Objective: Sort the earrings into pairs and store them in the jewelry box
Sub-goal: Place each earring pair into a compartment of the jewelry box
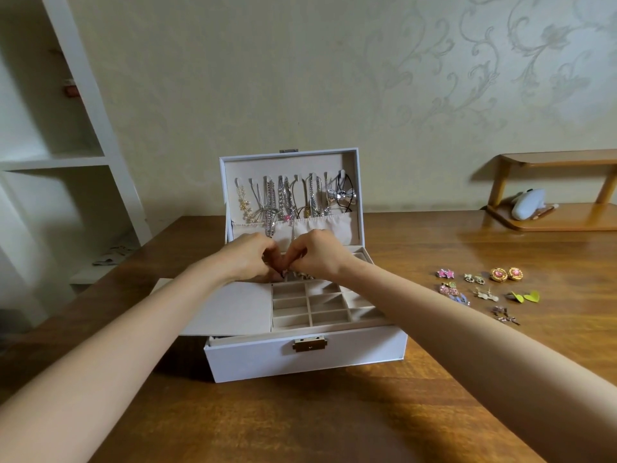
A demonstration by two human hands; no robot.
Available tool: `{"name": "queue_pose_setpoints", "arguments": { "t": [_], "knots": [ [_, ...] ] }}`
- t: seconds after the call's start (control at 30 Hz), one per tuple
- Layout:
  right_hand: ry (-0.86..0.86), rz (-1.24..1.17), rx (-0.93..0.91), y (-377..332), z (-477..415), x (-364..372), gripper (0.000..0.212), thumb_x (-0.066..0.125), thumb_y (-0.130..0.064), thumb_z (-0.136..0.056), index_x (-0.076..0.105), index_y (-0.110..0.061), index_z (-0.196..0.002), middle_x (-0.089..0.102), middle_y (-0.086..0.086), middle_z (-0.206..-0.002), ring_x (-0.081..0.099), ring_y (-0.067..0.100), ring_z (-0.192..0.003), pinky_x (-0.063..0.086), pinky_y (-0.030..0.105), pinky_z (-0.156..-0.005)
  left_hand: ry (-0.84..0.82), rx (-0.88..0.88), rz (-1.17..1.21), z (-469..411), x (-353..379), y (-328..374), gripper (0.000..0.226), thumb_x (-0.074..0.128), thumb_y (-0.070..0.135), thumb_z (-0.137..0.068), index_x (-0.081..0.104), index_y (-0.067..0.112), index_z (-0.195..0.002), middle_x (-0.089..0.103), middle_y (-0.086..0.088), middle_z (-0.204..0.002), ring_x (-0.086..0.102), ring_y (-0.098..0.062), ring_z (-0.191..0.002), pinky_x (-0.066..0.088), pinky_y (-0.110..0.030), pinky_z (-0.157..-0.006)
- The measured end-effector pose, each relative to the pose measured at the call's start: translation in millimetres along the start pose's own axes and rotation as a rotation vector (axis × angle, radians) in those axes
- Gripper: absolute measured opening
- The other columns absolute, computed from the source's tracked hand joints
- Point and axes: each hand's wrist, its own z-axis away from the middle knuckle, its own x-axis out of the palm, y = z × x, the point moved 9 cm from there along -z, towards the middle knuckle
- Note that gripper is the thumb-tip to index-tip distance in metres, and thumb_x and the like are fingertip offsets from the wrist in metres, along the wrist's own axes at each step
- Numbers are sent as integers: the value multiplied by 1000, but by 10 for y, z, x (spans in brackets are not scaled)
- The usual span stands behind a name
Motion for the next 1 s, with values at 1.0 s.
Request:
{"name": "queue_pose_setpoints", "arguments": {
  "t": [1.0],
  "knots": [
    [-37, 352, 76, -46, -46, 59, 18, 57, -18, -77, 72, -17, -87, 69, 8, -93, 60, 29, -92, 36, 33, -85, 46, -23, 81, 12, 11, -54, 26, 64, -3, -75, 59, 19, -89, 65, -5, -97, 60, -23, -93, 51, -42, -85]
  ]
}}
